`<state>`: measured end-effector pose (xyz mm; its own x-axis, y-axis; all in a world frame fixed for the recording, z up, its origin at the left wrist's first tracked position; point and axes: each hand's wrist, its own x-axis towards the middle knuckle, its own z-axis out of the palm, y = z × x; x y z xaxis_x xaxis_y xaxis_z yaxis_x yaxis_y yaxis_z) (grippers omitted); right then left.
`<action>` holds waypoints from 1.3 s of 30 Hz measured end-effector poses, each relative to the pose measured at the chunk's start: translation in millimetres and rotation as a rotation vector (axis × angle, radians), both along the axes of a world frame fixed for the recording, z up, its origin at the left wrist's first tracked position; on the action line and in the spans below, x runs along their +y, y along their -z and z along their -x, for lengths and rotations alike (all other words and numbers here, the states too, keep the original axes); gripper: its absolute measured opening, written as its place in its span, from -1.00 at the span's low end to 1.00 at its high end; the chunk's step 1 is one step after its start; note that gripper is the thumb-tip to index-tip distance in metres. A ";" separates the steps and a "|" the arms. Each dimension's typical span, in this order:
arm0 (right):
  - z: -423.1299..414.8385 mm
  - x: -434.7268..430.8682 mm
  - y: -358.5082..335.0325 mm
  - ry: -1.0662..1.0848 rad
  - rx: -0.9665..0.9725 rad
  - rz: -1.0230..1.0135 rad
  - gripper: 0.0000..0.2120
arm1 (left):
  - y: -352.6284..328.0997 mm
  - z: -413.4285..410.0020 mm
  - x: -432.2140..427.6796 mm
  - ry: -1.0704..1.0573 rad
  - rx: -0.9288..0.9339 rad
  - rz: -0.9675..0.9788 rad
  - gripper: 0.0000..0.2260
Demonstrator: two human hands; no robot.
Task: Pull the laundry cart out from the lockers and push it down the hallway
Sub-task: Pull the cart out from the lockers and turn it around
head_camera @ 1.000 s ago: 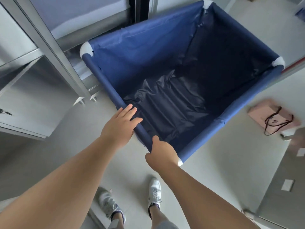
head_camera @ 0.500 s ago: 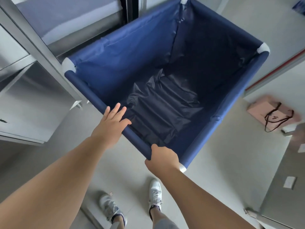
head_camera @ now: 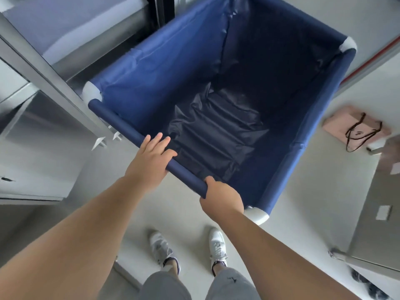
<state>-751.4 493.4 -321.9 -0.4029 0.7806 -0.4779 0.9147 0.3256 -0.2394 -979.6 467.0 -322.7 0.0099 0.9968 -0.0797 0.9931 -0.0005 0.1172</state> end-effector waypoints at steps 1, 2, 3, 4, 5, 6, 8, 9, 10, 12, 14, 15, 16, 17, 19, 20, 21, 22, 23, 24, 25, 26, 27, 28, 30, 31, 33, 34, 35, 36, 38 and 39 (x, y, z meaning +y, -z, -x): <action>-0.3 0.0 -0.4 -0.006 -0.007 -0.006 -0.81 | -1.2 8.3 3.6 -0.005 0.003 0.013 -0.66; -0.8 0.5 -1.6 -0.007 -0.012 -0.007 -0.82 | -2.7 16.1 7.1 -0.008 0.004 0.029 -0.67; -1.3 1.4 -2.5 -0.002 -0.015 -0.006 -0.83 | -4.1 23.4 10.3 -0.009 0.008 0.044 -0.68; -1.9 2.5 -3.1 0.002 -0.020 -0.005 -0.84 | -5.0 29.6 13.6 -0.009 0.019 0.058 -0.70; -2.5 4.1 -3.1 0.004 -0.028 -0.002 -0.85 | -5.2 35.0 17.1 -0.009 0.036 0.072 -0.71; -2.7 6.3 -2.9 0.002 -0.036 0.003 -0.85 | -5.0 39.4 21.2 -0.012 0.048 0.085 -0.71; -3.0 11.7 -1.4 0.002 -0.040 0.019 -0.88 | -3.4 45.4 29.3 -0.024 0.052 0.096 -0.70; -3.1 14.6 -0.6 0.004 -0.042 0.022 -0.91 | -2.0 46.4 32.7 -0.027 0.055 0.092 -0.69; -3.1 17.7 0.1 0.003 -0.047 0.022 -0.92 | 0.1 46.5 35.4 -0.029 0.061 0.083 -0.67; -2.7 23.6 2.4 0.027 -0.051 0.031 -0.93 | 4.9 45.7 40.3 -0.022 0.071 0.062 -0.63; -4.4 28.7 3.1 0.070 -0.047 0.061 -0.94 | 7.4 46.2 47.1 -0.008 0.077 0.048 -0.59; -5.1 30.1 3.3 0.083 -0.045 0.084 -0.93 | 7.5 48.5 50.0 0.016 0.084 0.057 -0.57; -6.2 32.1 3.2 0.095 -0.046 0.100 -0.91 | 7.0 51.4 54.6 0.057 0.095 0.078 -0.55; -7.1 33.9 3.2 0.102 -0.053 0.111 -0.90 | 6.0 55.6 59.3 0.096 0.110 0.101 -0.55; -6.8 34.4 3.0 0.110 -0.069 0.126 -0.91 | 2.8 68.2 68.4 0.136 0.136 0.128 -0.56; -5.5 33.8 3.0 0.120 -0.073 0.131 -0.91 | 1.3 76.0 72.9 0.139 0.140 0.130 -0.57; -3.3 33.1 3.0 0.132 -0.080 0.134 -0.90 | 0.2 83.5 76.7 0.140 0.142 0.132 -0.58; -1.2 31.8 2.9 0.147 -0.089 0.134 -0.90 | -0.4 90.0 79.5 0.150 0.149 0.136 -0.60; 0.6 30.6 2.3 0.159 -0.100 0.130 -0.90 | -0.2 94.6 81.4 0.169 0.154 0.135 -0.62; 2.6 29.1 1.3 0.171 -0.114 0.121 -0.91 | 0.5 97.7 82.3 0.192 0.150 0.121 -0.63; 5.3 27.6 0.4 0.184 -0.131 0.107 -0.92 | 1.1 99.7 82.5 0.216 0.137 0.096 -0.64; 8.5 26.3 -0.2 0.202 -0.150 0.092 -0.93 | 1.4 100.7 82.3 0.237 0.120 0.068 -0.63; 12.6 24.7 -1.2 0.223 -0.167 0.074 -0.93 | 1.3 100.9 82.1 0.256 0.102 0.045 -0.62; 17.3 23.3 -2.3 0.247 -0.175 0.051 -0.92 | 1.2 101.2 82.3 0.271 0.084 0.032 -0.61; 29.0 21.6 -2.8 0.283 -0.174 -0.013 -0.88 | 0.9 103.2 84.0 0.286 0.056 0.049 -0.60; 36.4 21.6 -2.3 0.292 -0.174 -0.048 -0.84 | 0.5 104.5 85.6 0.291 0.055 0.074 -0.60; 54.8 23.0 -1.4 0.303 -0.160 -0.104 -0.75 | -0.5 106.8 89.2 0.310 0.070 0.116 -0.58; 65.0 24.2 -0.9 0.310 -0.144 -0.123 -0.73 | -1.1 108.1 90.6 0.319 0.079 0.129 -0.58; 74.8 25.4 -0.4 0.319 -0.129 -0.136 -0.72 | -1.4 109.1 91.3 0.327 0.080 0.134 -0.58; 82.8 26.7 0.5 0.329 -0.119 -0.144 -0.72 | -0.6 110.0 92.3 0.336 0.074 0.132 -0.59; 91.9 30.0 1.8 0.340 -0.132 -0.136 -0.76 | 2.4 115.0 96.4 0.376 0.068 0.127 -0.60; 93.4 31.8 1.7 0.344 -0.153 -0.118 -0.78 | 3.0 118.3 99.8 0.416 0.068 0.128 -0.61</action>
<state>-844.7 525.2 -323.6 -0.0394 0.9109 -0.4108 0.9974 0.0112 -0.0708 -1098.0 566.7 -325.7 0.3989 0.8911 -0.2164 0.9168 -0.3918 0.0769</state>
